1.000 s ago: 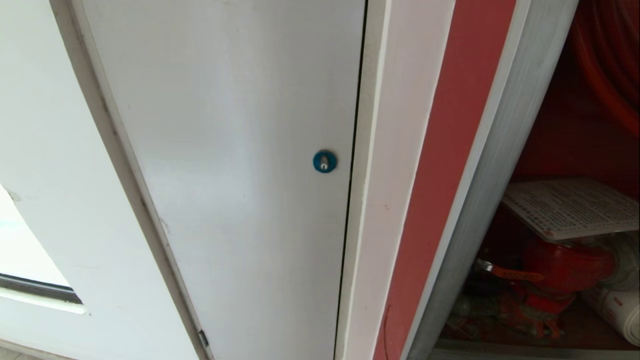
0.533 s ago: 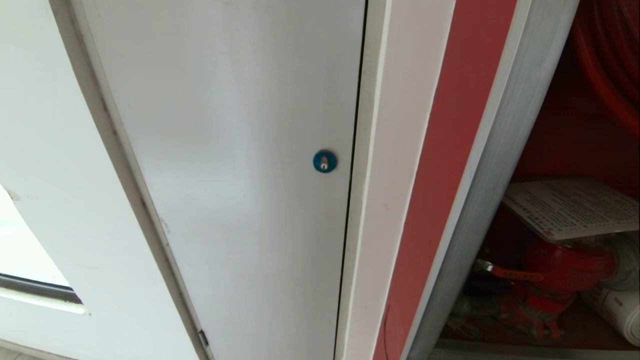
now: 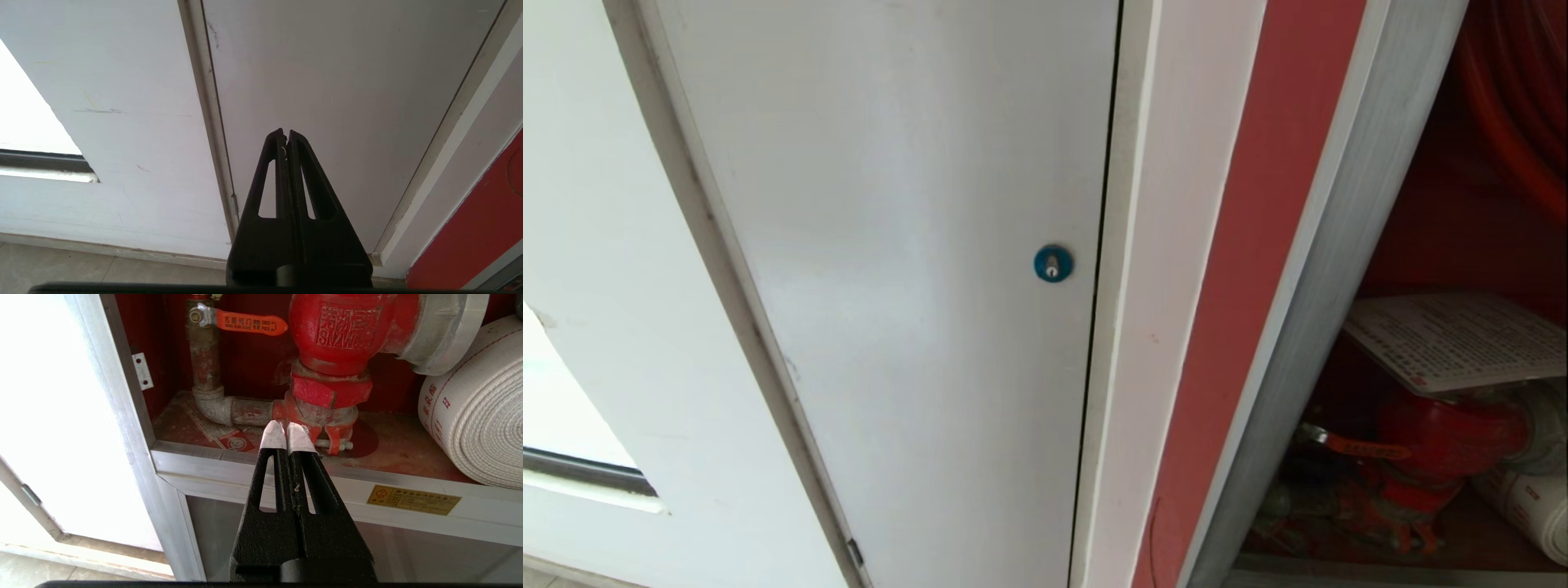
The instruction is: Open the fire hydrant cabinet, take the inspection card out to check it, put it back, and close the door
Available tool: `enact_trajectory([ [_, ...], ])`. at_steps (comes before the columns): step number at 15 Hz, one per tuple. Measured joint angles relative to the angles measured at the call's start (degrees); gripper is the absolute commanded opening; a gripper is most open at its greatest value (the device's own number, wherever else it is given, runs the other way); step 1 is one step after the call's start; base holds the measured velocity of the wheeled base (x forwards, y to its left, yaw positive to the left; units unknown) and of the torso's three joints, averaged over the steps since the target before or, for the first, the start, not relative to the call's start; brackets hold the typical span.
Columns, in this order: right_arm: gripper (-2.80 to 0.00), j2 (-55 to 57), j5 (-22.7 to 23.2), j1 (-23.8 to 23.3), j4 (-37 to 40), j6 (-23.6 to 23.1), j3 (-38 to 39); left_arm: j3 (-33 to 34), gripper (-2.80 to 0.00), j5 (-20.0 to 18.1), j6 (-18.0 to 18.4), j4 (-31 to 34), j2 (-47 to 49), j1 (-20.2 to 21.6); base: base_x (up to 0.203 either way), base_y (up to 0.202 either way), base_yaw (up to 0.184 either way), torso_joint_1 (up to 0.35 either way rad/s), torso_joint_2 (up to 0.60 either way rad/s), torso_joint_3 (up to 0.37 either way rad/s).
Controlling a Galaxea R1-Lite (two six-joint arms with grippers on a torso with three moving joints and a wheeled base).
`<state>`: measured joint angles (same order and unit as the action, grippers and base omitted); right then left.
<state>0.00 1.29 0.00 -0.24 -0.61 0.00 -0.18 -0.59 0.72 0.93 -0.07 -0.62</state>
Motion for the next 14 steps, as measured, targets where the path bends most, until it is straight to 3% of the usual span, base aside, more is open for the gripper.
enact_trajectory([
  [5, -2.80, 0.1, 0.0, 0.0, 0.5, -0.4, -0.9, 0.0, -2.80, 0.0, 0.0, 0.0, 0.0, 0.0, 0.000, 0.000, 0.000, 0.000, 0.00, 0.000],
  [9, -2.80, 6.2, 0.8, 0.4, 0.2, -1.4, -10.6, 0.0, -2.80, 0.0, 0.0, 0.0, 0.0, 0.0, 0.000, 0.000, 0.000, 0.000, 0.00, 0.000],
  [14, -2.80, 15.5, 8.2, 0.8, 0.3, -16.1, -21.9, 0.0, -2.80, 0.0, 0.0, 0.0, 0.0, 0.0, 0.000, 0.000, 0.000, 0.000, 0.00, 0.000],
])
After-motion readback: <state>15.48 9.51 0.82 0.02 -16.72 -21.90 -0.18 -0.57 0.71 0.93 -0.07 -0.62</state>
